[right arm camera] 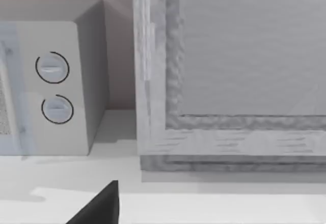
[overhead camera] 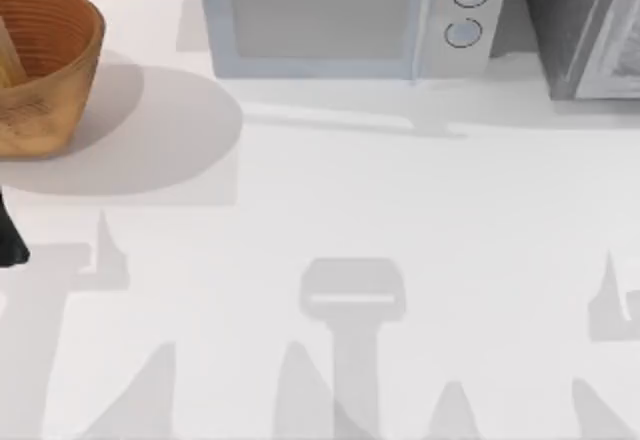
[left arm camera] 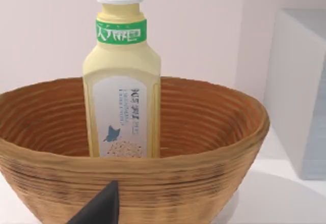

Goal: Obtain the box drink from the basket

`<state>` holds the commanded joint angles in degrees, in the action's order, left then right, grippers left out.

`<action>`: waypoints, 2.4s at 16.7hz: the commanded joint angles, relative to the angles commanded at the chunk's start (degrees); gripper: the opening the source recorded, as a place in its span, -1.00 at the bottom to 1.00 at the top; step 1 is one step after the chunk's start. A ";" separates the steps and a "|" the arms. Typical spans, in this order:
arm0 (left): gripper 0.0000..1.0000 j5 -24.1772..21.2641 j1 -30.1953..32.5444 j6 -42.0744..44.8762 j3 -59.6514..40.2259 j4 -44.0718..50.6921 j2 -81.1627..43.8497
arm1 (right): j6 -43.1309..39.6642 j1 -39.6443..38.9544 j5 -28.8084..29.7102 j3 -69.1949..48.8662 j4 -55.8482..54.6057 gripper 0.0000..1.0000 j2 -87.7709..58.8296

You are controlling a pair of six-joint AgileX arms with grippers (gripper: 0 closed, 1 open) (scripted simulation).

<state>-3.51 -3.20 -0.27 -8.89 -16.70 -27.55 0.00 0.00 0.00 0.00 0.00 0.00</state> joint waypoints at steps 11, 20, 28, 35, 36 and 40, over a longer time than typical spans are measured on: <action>1.00 -7.31 -6.07 0.70 -21.01 -36.64 -55.62 | 0.00 0.00 0.00 0.00 0.00 1.00 0.00; 1.00 -10.85 -9.11 0.89 -31.12 -54.43 -84.11 | 0.00 0.00 0.00 0.00 0.00 1.00 0.00; 1.00 -10.67 -8.89 1.04 -31.76 -54.57 -84.42 | 0.00 0.00 0.00 0.00 0.00 1.00 0.00; 1.00 -9.49 -7.65 0.85 -41.20 -50.52 -90.28 | 0.00 0.00 0.00 0.00 0.00 1.00 0.00; 1.00 -9.34 -7.50 0.84 -42.37 -50.05 -90.98 | 0.00 0.00 0.00 0.00 0.00 1.00 0.00; 1.00 -9.17 -7.31 0.83 -43.82 -49.47 -91.84 | 0.00 0.00 0.00 0.00 0.00 1.00 0.00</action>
<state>-12.67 -10.51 0.57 -52.71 -66.17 -119.40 0.00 0.00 0.00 0.00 0.00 0.00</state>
